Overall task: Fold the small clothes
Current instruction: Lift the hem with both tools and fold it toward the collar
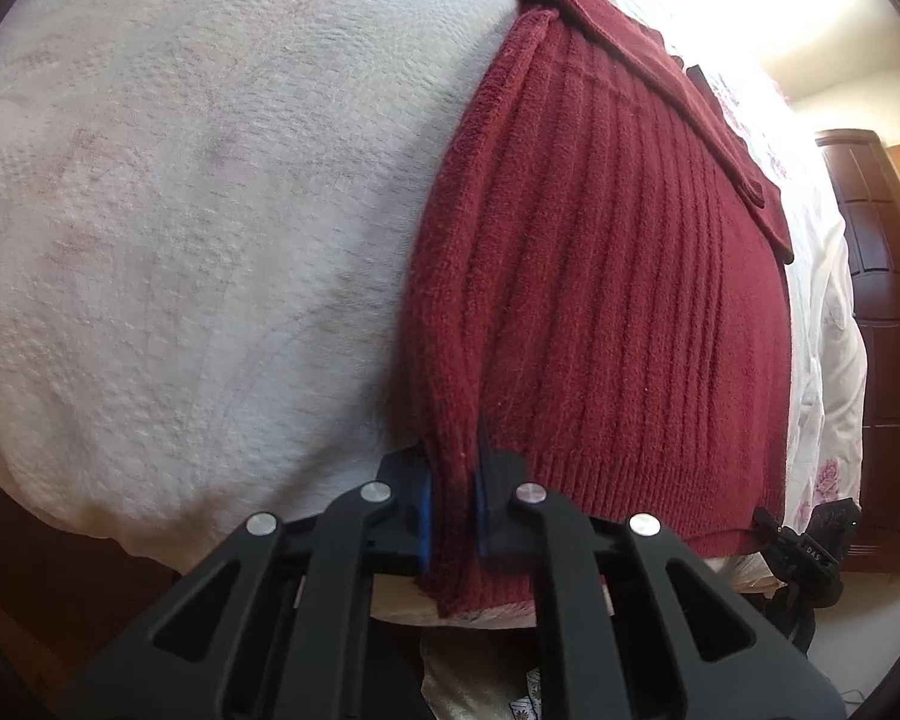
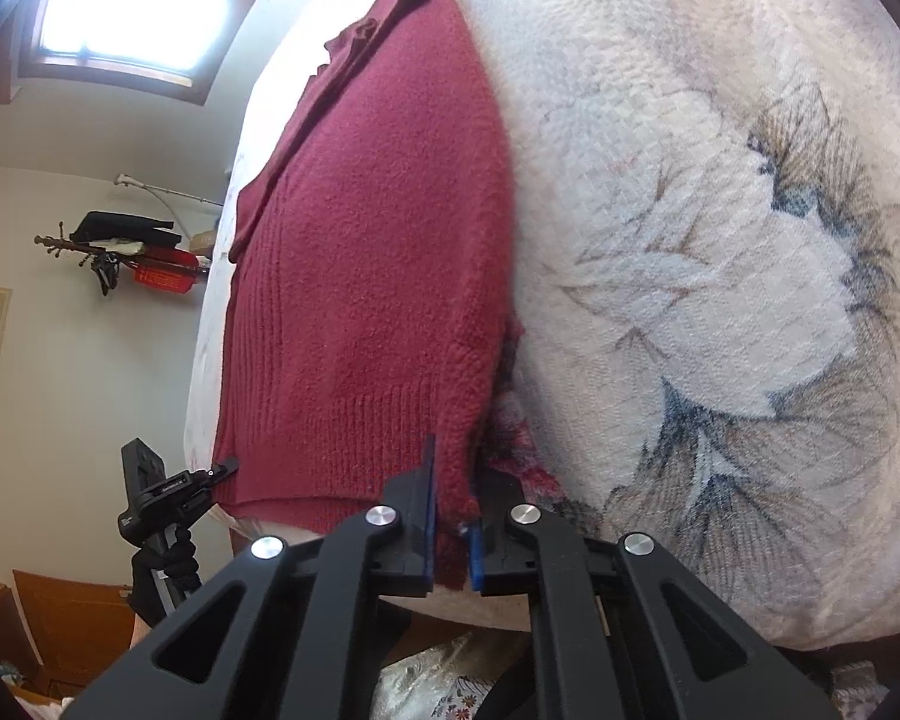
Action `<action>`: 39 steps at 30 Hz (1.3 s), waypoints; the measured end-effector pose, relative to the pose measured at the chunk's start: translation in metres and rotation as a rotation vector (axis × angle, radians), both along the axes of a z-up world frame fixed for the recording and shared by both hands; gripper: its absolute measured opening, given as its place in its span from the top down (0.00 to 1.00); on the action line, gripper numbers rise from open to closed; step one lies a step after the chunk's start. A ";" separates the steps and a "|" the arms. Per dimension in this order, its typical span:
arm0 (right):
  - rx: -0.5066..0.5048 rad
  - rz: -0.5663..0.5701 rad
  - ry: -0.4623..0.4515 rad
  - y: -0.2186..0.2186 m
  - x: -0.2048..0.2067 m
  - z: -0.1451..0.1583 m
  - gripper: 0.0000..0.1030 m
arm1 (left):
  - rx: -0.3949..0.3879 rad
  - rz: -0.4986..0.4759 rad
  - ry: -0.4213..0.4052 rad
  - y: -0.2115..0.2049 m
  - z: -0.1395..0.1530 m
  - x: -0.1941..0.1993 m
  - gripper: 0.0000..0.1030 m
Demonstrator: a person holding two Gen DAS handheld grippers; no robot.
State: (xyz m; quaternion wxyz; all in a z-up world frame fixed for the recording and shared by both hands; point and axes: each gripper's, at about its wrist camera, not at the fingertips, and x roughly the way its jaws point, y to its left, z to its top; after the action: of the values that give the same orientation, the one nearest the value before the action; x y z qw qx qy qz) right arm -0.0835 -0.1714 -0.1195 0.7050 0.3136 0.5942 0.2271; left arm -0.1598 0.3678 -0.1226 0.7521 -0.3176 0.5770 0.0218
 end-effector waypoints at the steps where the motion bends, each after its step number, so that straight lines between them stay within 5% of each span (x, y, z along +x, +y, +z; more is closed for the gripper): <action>1: 0.017 -0.004 -0.007 -0.001 0.001 0.003 0.93 | -0.008 0.001 -0.015 0.000 0.003 0.000 0.94; 9: 0.137 -0.026 -0.050 -0.001 0.023 0.042 0.94 | -0.081 0.024 -0.115 0.010 0.034 0.005 0.95; 18: 0.211 -0.043 -0.071 0.009 0.099 0.072 0.94 | -0.146 0.048 -0.182 0.034 0.061 0.065 0.95; 33: 0.137 -0.117 0.045 0.020 0.215 0.032 0.94 | -0.128 -0.003 -0.134 0.053 0.029 0.180 0.94; 39: 0.132 -0.126 0.097 0.022 0.243 0.014 0.92 | -0.239 0.047 -0.088 0.070 0.006 0.199 0.90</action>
State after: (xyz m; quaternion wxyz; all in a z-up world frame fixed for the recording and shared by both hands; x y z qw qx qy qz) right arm 0.1590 -0.1495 -0.1051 0.6662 0.4067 0.5904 0.2053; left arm 0.0395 0.4375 -0.1163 0.7328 -0.4189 0.5345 -0.0434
